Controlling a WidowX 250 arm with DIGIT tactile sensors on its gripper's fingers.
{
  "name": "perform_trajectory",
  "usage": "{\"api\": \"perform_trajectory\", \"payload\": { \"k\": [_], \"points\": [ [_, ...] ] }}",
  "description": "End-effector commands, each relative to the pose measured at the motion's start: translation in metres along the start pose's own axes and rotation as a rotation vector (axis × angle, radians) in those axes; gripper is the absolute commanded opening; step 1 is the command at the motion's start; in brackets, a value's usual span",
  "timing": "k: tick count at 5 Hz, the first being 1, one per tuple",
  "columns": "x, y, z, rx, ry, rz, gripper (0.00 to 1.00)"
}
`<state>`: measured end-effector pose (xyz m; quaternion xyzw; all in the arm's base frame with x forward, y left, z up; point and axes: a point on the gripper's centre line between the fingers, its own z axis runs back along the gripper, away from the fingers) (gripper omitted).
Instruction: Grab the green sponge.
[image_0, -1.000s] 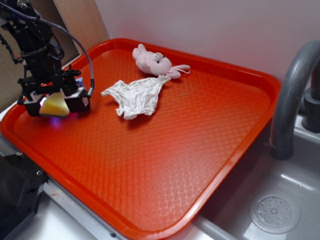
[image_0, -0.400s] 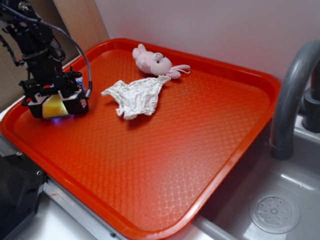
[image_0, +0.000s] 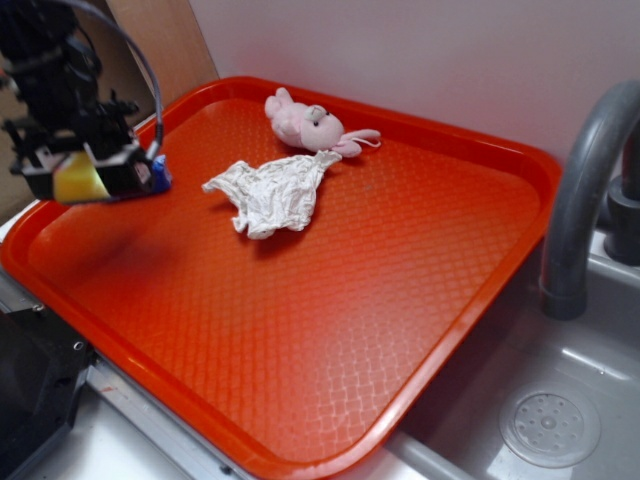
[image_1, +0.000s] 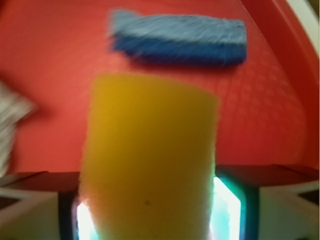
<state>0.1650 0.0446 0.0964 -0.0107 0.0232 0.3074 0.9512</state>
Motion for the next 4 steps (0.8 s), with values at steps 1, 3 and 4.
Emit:
{"api": "perform_trajectory", "payload": {
  "k": [1,3,4],
  "points": [
    [-0.034,-0.03,0.077,-0.119,0.051,-0.432,0.0],
    [-0.067,-0.049,0.123,-0.253,0.09,-0.653,0.0],
    [-0.063,-0.051,0.127,-0.258,0.094,-0.667,0.0]
  ]
}}
